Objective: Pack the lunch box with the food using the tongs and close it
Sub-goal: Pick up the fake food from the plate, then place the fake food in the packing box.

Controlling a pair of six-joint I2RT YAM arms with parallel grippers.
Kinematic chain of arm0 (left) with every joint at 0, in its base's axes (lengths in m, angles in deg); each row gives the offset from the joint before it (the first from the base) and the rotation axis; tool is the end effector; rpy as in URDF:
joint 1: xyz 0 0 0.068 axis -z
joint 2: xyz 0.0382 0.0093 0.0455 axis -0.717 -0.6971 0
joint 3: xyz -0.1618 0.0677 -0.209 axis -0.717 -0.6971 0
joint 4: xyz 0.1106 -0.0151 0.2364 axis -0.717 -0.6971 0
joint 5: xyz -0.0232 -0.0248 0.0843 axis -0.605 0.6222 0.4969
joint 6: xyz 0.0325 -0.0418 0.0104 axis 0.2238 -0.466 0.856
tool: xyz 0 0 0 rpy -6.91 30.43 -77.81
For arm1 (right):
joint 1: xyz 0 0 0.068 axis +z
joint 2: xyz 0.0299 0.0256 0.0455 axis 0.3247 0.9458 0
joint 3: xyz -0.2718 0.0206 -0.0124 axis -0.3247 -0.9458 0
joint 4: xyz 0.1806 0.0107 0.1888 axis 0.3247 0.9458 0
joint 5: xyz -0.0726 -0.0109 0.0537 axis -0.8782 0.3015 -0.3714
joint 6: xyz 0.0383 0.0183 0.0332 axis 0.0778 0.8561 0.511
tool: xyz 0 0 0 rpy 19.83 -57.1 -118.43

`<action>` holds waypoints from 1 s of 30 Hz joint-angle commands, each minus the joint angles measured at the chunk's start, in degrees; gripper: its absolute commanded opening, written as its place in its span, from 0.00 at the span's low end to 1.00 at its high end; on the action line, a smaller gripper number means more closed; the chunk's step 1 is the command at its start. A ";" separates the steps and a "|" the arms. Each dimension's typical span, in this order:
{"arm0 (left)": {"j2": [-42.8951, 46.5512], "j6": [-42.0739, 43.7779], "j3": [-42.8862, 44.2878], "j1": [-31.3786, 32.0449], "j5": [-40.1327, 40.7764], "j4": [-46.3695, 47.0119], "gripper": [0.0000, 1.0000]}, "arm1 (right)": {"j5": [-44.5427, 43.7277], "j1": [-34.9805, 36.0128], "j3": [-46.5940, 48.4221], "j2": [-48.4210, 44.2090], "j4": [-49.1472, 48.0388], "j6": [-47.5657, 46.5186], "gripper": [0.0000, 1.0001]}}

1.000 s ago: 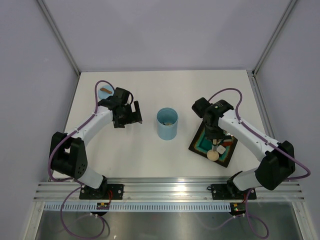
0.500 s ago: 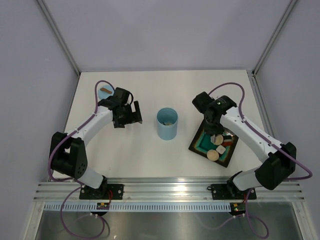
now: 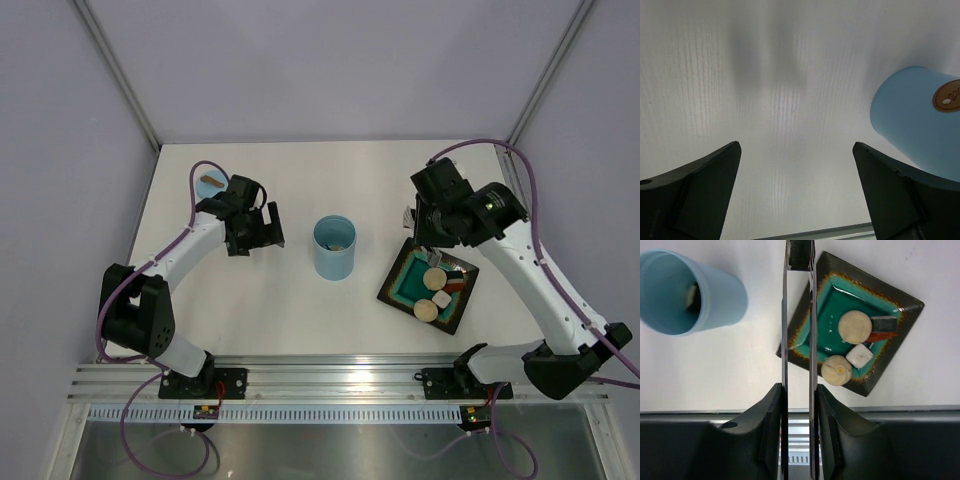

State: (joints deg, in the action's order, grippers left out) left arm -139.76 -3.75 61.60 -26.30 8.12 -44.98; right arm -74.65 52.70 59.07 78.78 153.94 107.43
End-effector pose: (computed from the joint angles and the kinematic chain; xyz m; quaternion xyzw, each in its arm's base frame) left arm 0.2894 -0.1035 0.2421 -0.0976 0.9673 -0.1108 0.2064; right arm 0.1962 0.1179 0.3960 0.0122 0.9587 -0.0007 0.2843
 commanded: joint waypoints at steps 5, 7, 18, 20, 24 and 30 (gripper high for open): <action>1.72 0.42 0.64 -0.26 0.46 0.81 0.99 | 12.06 1.66 6.32 -2.79 -7.55 -4.02 0.03; 1.72 0.50 0.73 -0.26 0.55 0.72 0.99 | 14.08 3.15 6.58 -2.79 -9.83 -4.37 0.04; 1.99 0.42 0.29 -0.26 1.08 0.72 0.99 | 14.62 12.21 6.58 1.42 -12.83 -6.22 0.05; 1.99 0.50 0.11 -0.26 1.08 0.72 0.99 | 14.00 12.73 6.32 2.56 -12.66 -6.22 0.06; 2.25 0.59 0.03 -0.26 1.08 0.72 0.99 | 13.30 13.70 5.70 3.88 -12.74 -6.31 0.08; 2.16 0.68 -0.15 -0.26 1.08 0.72 0.99 | 12.86 13.79 5.35 4.85 -12.66 -6.22 0.33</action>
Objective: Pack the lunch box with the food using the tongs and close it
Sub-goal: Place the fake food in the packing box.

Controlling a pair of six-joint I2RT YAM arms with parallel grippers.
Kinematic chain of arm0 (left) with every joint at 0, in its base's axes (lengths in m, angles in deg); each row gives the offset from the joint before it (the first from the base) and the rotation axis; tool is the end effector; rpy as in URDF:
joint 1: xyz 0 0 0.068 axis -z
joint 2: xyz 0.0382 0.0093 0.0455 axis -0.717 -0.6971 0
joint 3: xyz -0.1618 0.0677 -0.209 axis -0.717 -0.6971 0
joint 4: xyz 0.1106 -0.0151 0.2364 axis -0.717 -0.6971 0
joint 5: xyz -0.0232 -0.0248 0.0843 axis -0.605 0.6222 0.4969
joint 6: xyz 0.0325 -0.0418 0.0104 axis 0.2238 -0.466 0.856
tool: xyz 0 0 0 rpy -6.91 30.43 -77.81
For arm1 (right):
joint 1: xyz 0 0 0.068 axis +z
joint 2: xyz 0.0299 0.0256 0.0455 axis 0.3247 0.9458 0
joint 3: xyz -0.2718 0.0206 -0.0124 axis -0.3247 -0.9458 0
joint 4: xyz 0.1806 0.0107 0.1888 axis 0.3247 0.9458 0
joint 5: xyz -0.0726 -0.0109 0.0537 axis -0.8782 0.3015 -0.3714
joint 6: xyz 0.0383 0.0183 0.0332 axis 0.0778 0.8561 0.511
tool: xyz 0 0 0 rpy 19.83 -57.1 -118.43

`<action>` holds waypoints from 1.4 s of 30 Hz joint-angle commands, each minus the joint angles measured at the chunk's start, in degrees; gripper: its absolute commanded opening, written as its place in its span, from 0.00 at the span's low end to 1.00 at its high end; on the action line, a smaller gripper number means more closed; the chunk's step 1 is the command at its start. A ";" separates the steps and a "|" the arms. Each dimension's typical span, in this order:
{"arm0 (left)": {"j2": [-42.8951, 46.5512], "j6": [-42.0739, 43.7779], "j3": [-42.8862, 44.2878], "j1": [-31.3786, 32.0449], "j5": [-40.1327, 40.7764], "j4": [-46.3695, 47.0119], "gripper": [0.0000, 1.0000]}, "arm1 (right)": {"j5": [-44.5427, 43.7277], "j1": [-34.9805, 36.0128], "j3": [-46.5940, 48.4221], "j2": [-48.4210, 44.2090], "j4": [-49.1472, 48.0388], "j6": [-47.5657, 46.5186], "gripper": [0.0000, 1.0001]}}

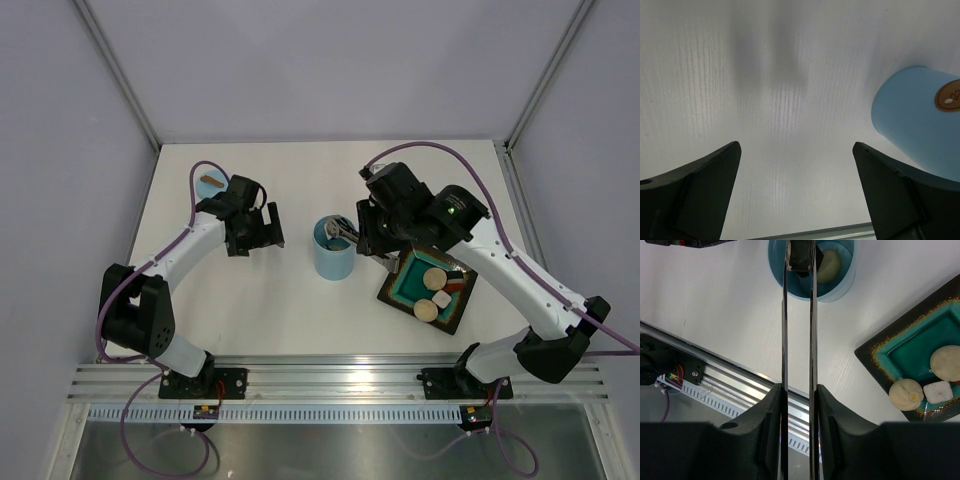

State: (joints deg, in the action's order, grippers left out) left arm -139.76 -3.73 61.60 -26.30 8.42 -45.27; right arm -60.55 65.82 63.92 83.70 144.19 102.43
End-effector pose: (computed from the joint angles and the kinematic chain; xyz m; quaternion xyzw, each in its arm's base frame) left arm 0.2890 -0.1031 0.2418 -0.0981 0.9678 -0.1074 0.2053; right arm 0.1845 0.1935 0.4088 -0.1631 0.9313 0.1654 0.2805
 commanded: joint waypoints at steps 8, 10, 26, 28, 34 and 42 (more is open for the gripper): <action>2.08 0.66 0.03 -0.26 0.51 1.18 0.99 | -1.77 0.76 1.11 0.55 -2.47 -1.22 0.47; 1.90 0.66 0.03 -0.26 0.51 1.18 0.99 | -1.94 0.76 1.11 0.64 -2.47 -1.30 0.48; 1.37 0.83 0.73 -0.26 0.42 1.00 0.99 | -22.84 0.76 2.61 -4.89 6.75 5.01 0.19; 1.37 1.01 0.73 -0.26 0.42 1.00 0.99 | -27.68 0.59 2.69 -5.86 11.40 8.87 0.19; 0.58 1.18 1.08 -0.26 0.42 1.18 0.99 | -32.62 -0.38 -0.81 -7.97 24.94 21.69 0.20; 0.23 1.36 1.43 -0.26 -0.02 1.53 0.99 | -23.40 -0.64 -17.42 -12.89 24.08 30.16 0.24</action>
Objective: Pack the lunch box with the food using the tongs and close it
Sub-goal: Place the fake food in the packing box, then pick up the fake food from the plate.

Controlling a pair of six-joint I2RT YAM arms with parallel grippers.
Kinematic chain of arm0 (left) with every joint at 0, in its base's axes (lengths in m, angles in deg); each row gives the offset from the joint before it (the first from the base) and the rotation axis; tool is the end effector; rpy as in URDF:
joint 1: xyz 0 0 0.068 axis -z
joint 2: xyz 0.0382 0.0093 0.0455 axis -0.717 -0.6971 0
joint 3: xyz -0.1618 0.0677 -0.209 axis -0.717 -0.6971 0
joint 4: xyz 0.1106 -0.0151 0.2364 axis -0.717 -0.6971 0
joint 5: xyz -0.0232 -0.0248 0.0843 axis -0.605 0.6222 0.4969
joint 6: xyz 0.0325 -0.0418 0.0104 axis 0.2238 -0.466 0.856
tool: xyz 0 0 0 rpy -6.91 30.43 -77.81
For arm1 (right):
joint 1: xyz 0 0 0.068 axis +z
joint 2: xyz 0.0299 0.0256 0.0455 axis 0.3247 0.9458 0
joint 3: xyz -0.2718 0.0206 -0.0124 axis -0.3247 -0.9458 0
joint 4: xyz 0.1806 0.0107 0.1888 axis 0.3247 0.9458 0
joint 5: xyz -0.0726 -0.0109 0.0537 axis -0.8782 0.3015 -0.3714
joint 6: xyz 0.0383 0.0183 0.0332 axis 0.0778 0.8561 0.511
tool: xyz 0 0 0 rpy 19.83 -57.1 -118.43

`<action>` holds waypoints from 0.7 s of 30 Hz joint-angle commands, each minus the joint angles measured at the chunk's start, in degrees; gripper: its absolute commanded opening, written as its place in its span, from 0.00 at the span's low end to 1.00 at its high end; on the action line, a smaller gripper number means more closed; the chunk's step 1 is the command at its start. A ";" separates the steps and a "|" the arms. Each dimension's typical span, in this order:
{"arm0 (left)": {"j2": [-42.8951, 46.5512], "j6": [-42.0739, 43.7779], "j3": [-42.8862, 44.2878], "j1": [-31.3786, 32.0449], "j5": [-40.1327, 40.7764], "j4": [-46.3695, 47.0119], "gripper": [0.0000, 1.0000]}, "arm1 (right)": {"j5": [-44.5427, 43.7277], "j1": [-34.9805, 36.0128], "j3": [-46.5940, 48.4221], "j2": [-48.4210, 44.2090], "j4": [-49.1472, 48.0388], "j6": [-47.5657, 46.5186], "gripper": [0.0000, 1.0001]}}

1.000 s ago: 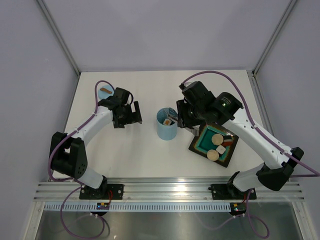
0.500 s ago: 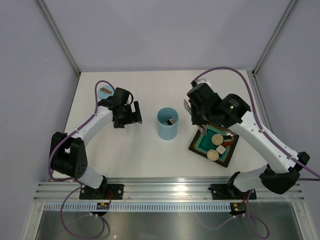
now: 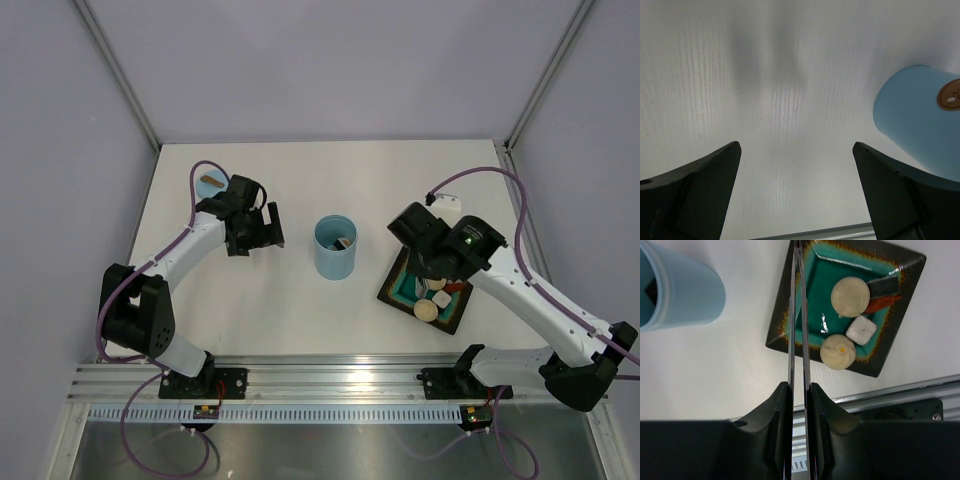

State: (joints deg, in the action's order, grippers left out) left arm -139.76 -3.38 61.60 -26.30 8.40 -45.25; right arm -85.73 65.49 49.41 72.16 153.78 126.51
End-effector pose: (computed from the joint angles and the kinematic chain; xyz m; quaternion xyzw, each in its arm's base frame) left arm 0.2891 -0.1032 0.2419 -0.0951 0.9681 -0.1070 0.2057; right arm 0.1499 0.1330 0.3751 0.0813 0.9425 -0.0061 0.3240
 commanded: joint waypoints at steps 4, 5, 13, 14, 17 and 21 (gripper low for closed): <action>0.05 1.10 1.26 -0.26 -0.26 1.60 0.99 | 1.44 -0.31 -5.38 -0.92 15.35 7.13 0.31; 0.05 1.10 1.17 -0.26 -0.26 1.60 0.99 | 1.26 -0.31 -5.82 -0.66 15.53 7.30 0.36; 0.05 1.01 0.99 -0.26 -0.52 1.68 0.99 | 1.35 -2.33 -9.77 -2.67 16.76 11.17 0.41; -0.03 1.01 0.99 -0.17 -0.61 1.77 0.99 | 1.61 -2.77 -10.21 -3.11 16.76 11.52 0.41; -0.39 1.01 1.17 -0.26 -0.96 2.03 0.99 | 1.53 -4.09 -12.06 -4.61 16.85 12.14 0.41; -1.09 0.84 1.52 -0.26 -1.40 2.04 0.99 | 1.09 -6.37 -14.25 -6.10 16.77 12.67 0.41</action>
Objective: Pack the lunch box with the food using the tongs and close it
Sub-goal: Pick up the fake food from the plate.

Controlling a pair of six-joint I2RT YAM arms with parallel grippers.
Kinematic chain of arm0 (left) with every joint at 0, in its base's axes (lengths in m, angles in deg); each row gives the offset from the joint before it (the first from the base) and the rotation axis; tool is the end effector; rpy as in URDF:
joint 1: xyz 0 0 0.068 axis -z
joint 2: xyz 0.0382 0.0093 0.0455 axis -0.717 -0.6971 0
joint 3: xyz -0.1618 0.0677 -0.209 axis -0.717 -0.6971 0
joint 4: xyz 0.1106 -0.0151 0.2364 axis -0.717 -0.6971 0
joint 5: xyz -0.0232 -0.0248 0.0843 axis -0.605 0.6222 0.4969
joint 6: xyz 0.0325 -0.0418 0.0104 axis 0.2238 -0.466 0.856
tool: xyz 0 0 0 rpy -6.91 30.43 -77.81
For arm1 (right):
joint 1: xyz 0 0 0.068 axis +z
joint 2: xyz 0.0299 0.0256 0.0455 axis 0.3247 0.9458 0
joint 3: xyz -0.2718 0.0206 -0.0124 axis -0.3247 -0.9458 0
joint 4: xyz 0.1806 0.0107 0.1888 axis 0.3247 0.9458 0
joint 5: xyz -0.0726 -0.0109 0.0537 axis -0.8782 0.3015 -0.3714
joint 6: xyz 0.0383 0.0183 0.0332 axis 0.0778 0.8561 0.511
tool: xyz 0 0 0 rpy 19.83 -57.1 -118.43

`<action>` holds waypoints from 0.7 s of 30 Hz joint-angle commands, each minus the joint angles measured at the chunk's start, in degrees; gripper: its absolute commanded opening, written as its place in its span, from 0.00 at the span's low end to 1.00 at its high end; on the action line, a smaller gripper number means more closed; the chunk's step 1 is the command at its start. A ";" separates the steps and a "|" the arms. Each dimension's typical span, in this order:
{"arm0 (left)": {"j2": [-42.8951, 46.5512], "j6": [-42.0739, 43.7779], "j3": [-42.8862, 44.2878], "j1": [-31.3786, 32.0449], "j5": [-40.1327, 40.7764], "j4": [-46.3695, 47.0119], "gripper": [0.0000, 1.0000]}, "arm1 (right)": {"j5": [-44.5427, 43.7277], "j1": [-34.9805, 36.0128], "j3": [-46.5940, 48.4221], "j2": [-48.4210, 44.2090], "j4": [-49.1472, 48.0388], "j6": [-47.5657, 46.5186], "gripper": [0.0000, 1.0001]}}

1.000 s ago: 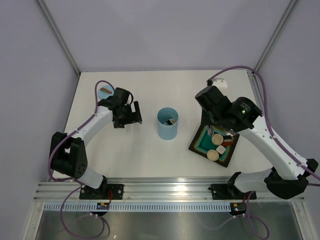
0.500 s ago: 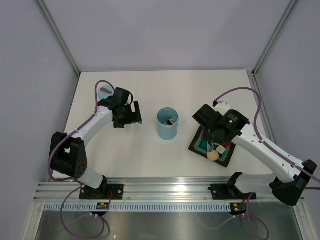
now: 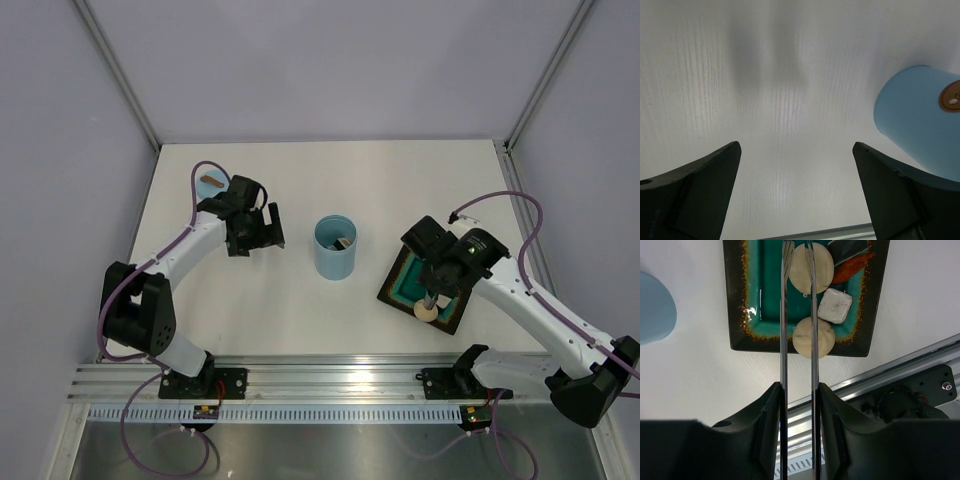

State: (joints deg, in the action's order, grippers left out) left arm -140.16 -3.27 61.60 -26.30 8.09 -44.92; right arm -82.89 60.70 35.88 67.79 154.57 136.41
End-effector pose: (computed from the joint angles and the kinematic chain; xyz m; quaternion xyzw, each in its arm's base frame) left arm 0.2904 -0.1038 0.2401 -0.0935 0.9684 -0.1089 0.2041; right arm 0.1438 0.1073 0.3226 0.1799 0.9487 -0.0423 0.2566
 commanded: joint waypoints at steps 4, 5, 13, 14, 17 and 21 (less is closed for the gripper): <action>-0.61 0.73 1.43 -0.26 -1.10 1.71 0.99 | -1.84 -2.65 -1.78 -3.40 15.89 3.64 0.42; -0.61 0.81 1.35 -0.17 -1.18 1.71 0.99 | -1.67 -2.82 -1.96 -3.75 15.80 3.91 0.43; -1.66 0.81 2.22 0.18 -2.06 1.62 0.99 | 0.00 -3.35 -4.68 -6.39 15.98 5.22 0.49; -2.01 0.99 2.48 0.27 -2.06 1.45 0.99 | 0.44 -3.35 -4.86 -6.56 16.06 5.23 0.52; -2.80 1.08 3.54 0.71 -1.89 1.01 0.99 | 1.32 -3.35 -5.56 -7.27 16.07 5.58 0.53; -3.77 0.99 4.24 1.41 -1.97 1.00 0.99 | 2.20 -3.35 -6.53 -8.23 16.07 5.84 0.54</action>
State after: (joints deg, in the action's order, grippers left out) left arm -143.33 -3.25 63.02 -25.62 7.40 -45.01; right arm -80.86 57.78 29.74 60.77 154.55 139.98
